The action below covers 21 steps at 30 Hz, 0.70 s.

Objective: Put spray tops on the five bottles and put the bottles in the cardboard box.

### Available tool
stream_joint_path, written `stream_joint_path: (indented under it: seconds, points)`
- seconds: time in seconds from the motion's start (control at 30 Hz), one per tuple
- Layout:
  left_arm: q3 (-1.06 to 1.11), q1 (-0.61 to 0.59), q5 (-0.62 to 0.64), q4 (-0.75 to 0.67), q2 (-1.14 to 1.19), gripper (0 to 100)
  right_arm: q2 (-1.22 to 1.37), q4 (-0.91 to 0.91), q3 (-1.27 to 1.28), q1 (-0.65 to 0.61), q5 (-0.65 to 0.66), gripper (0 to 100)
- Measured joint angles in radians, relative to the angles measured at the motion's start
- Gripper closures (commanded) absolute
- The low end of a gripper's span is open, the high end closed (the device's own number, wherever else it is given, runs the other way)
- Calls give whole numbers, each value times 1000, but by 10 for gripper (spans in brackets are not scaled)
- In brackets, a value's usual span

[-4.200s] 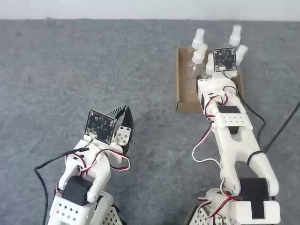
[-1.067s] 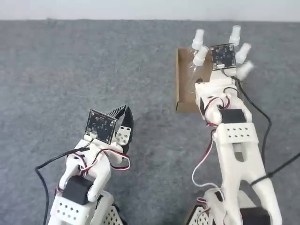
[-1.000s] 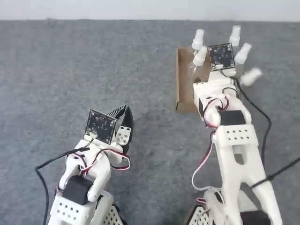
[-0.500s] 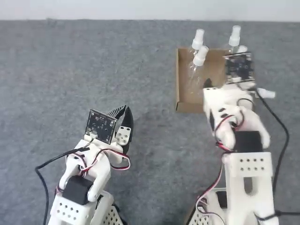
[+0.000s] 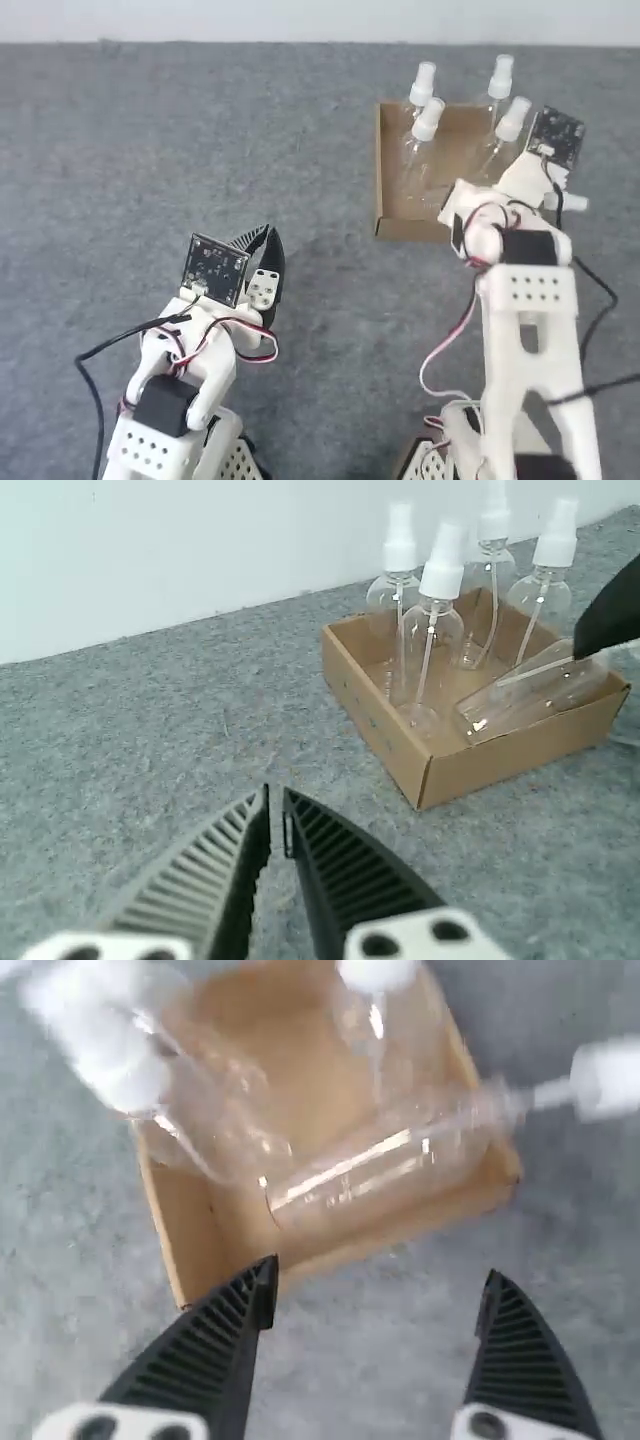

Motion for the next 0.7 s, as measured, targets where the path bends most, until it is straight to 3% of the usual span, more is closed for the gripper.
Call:
stream_joint_path:
  seconds: [0.23, 0.7]
  points:
    - [0, 0, 0, 0, 0, 987, 98, -138, 0, 0, -143, 742]
    - [0, 0, 0, 0, 0, 987, 262, -290, -2, 0, -163, 742]
